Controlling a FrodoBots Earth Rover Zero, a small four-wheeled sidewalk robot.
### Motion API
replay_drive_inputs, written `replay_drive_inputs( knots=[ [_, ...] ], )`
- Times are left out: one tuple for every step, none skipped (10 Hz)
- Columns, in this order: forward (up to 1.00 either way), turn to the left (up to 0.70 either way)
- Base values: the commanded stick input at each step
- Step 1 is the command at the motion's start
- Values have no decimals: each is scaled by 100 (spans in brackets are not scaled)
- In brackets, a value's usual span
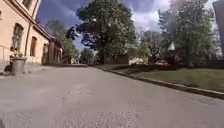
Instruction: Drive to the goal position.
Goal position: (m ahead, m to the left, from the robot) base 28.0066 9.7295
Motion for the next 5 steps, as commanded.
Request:
replay_drive_inputs(
  knots=[
    [70, 41],
    [70, 41],
    [70, 41],
    [70, 41],
    [70, 41]
  ],
)
